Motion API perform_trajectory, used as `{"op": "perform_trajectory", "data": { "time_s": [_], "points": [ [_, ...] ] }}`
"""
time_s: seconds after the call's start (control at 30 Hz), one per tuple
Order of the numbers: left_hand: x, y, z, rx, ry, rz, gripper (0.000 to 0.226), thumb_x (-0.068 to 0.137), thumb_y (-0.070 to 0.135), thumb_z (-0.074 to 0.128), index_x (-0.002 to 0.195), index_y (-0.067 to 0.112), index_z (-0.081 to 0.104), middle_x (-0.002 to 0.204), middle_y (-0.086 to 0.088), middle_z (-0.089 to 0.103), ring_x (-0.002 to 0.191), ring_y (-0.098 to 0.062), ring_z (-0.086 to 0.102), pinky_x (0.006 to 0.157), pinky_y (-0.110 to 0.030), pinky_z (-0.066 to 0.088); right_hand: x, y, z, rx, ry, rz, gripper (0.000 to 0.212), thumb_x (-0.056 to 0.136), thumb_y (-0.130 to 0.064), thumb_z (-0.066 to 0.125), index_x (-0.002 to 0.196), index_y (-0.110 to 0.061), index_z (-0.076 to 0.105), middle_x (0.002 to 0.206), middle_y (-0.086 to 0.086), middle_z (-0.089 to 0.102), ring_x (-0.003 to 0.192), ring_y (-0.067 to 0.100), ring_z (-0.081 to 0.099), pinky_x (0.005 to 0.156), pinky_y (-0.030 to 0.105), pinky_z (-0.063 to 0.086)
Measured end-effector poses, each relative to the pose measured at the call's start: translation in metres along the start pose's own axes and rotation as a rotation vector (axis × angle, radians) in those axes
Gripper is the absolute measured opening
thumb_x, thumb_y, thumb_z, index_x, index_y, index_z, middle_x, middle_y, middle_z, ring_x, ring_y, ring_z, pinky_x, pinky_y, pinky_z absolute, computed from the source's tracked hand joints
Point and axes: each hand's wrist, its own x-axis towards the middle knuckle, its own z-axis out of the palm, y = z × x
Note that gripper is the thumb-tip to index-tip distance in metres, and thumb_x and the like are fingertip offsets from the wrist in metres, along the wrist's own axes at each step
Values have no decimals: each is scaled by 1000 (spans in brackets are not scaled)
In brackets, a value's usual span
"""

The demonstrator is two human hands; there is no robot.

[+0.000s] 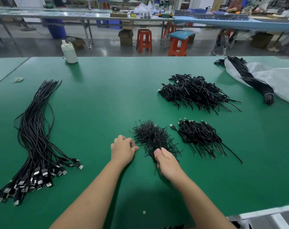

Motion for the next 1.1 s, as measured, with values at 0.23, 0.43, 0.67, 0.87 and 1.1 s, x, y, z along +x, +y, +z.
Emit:
{"op": "perform_trajectory", "data": {
  "time_s": [0.23,0.43,0.67,0.87,1.1],
  "points": [
    [-15,-13,-19,-312,-19,43,17,86,30,73,76,27,60,70,9,59,66,-11,53,62,-24,40,3,5,-1,108,-65,-30,32,105,-38,37,78,-23,45,60,-10,41,50,9,34,49,24,30],
    [-44,6,-39,-665,39,110,24,84,12,75,74,34,69,59,18,61,56,1,48,59,-12,39,-1,-10,16,-177,-142,-194,27,106,-31,36,87,-23,54,74,-11,54,70,10,49,70,31,39],
    [-67,14,-45,-613,-41,232,29,86,13,74,75,39,67,71,10,64,63,-1,51,64,-16,41,-5,-26,20,-186,-124,-187,23,107,-29,35,99,-13,51,83,-10,54,74,4,49,74,29,37],
    [-81,20,-49,-191,173,427,13,91,15,61,97,18,72,87,3,60,74,-12,57,73,-27,48,-4,-21,22,-109,-44,-199,27,106,-24,39,85,-9,46,74,-5,48,68,10,42,70,32,35],
    [-81,21,-71,216,531,979,21,91,6,48,84,11,67,107,-10,68,112,-30,62,90,-40,50,-9,-31,15,159,-230,-48,30,105,-27,37,76,-21,40,59,-7,35,47,10,28,43,26,25]
  ]
}}
